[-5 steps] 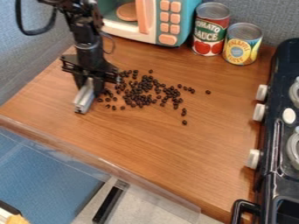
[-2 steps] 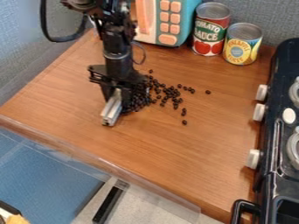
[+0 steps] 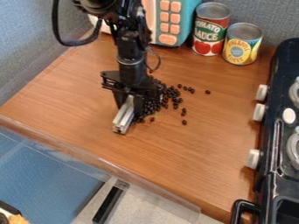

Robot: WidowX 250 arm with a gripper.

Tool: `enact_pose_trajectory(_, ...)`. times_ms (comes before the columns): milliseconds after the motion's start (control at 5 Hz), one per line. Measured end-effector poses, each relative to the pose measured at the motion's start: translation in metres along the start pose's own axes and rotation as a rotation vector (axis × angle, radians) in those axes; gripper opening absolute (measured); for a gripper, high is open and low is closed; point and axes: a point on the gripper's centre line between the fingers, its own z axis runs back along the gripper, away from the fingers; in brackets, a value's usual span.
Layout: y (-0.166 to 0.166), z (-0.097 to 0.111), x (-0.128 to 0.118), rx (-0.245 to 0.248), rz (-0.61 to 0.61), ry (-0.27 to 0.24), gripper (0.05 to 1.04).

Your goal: Sweep into pile

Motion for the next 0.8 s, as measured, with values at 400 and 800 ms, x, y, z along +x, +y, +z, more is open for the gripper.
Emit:
enact_pose_trajectory(400,0.001,0.013,-0.005,-0.041,0.007,0.02,0.384)
enact_pose_trajectory(800,0.055,0.062,0.005,-0.067,0.101,-0.062,0.384)
